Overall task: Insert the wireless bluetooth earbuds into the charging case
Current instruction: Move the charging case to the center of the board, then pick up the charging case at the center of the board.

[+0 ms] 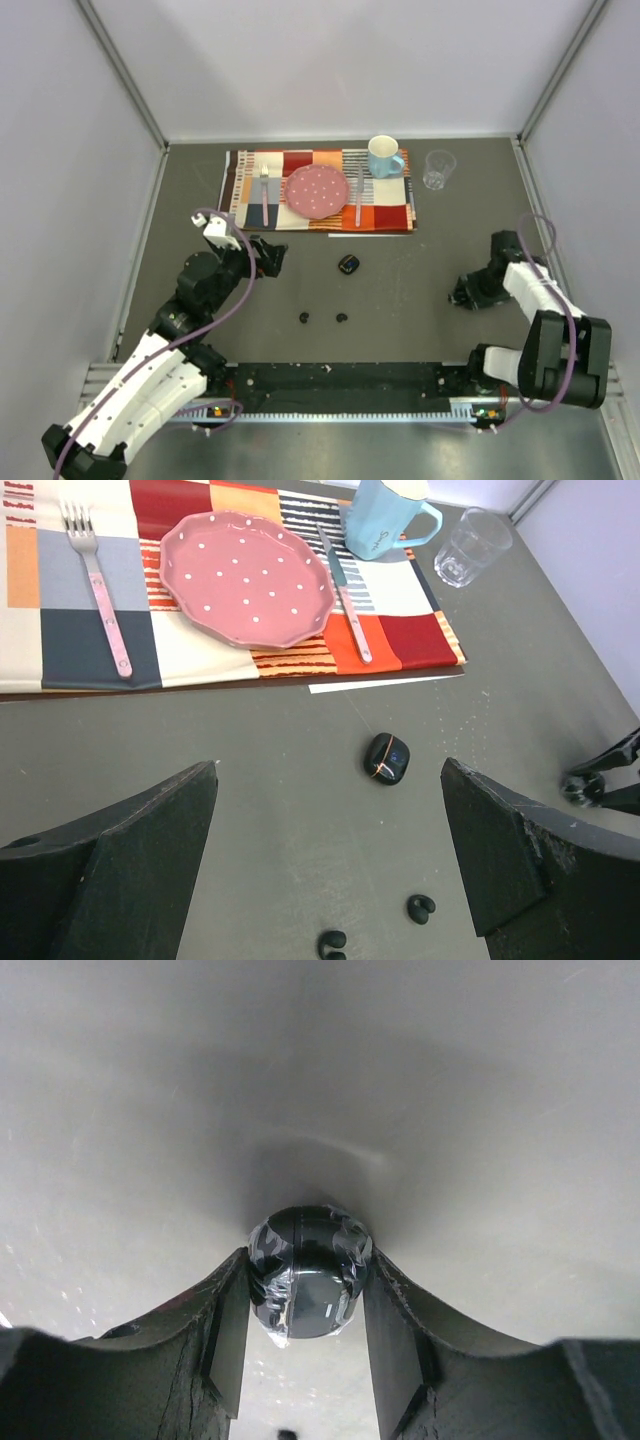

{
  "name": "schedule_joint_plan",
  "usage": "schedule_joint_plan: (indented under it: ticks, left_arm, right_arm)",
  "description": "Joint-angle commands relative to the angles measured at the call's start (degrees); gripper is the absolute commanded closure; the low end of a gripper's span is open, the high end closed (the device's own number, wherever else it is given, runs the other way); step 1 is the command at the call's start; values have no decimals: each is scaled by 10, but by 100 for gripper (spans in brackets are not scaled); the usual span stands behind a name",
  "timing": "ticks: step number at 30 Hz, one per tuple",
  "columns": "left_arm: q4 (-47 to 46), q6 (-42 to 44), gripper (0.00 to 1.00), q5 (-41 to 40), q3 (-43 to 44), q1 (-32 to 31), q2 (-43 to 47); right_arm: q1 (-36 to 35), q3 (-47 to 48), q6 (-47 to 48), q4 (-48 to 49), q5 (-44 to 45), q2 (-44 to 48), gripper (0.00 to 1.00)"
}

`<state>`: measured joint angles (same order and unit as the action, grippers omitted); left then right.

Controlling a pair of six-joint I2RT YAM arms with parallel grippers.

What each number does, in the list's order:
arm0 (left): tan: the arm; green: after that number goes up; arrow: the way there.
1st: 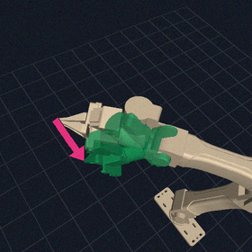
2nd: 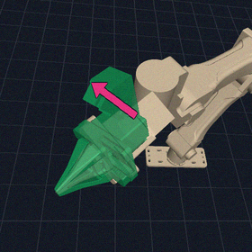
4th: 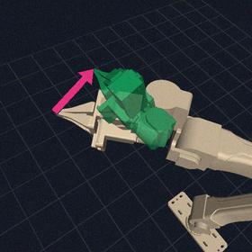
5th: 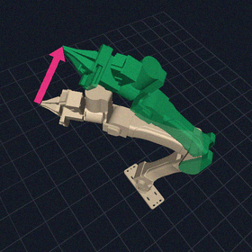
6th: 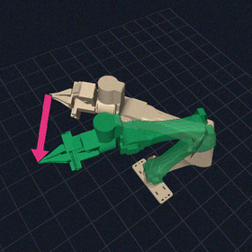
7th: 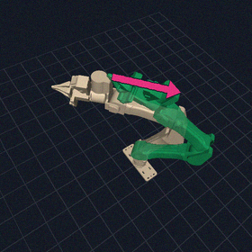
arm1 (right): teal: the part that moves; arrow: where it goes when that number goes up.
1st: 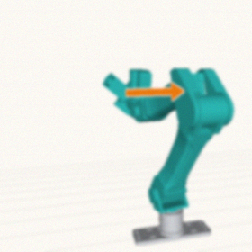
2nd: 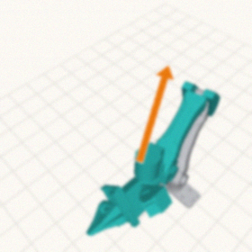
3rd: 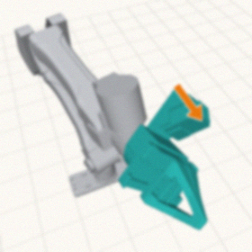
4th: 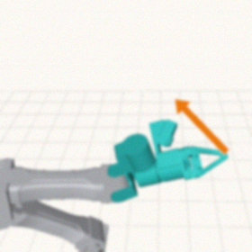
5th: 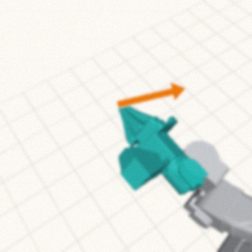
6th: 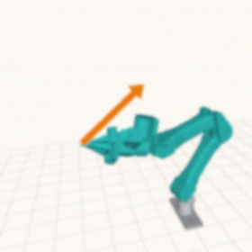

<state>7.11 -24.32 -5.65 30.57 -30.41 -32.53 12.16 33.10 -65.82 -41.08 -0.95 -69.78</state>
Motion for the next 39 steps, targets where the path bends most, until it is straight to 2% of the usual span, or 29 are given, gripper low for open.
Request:
schedule_joint_plan:
  ticks: [1, 6, 9, 13, 16, 22, 29, 32, 34, 35, 39]
  left_arm:
    - [-37, -18, 1, 1, -6, 3, -4]
    - [-52, -28, 1, 21, -15, 3, -12]
    - [-67, -26, 1, 48, -17, 3, -17]
    - [-67, -19, 1, 77, -14, 3, -24]
    - [-99, 29, 1, 115, -19, 3, -29]
    - [-124, 60, 1, 151, -29, 3, -30]
    - [-138, 52, 1, 164, -35, 3, -35]
    - [-145, 23, 9, 166, -40, 3, -33]
    - [-170, 2, 7, 157, -64, 3, -17]
    - [-207, -25, 1, 148, -74, 3, -9]
    - [-262, -66, 1, 116, -121, 3, 36]
  right_arm:
    - [-85, 4, -51, 37, 2, -18, 88]
    - [-181, 36, -116, 40, 13, -81, 85]
    - [-213, 66, -130, 41, -4, -125, 81]
    - [-223, 93, -110, 42, -15, -180, 67]
    - [-224, 99, -81, 42, -3, -186, 56]
    - [-224, 103, -19, 38, 8, -189, 36]
    - [-223, 102, 18, 43, 36, -197, 35]
    - [-223, 105, 25, 43, 45, -193, 35]
    - [-223, 105, 25, 43, 53, -186, 35]
    - [-223, 103, 25, 43, 56, -183, 35]
    - [-209, 101, 33, 40, 68, -172, 35]
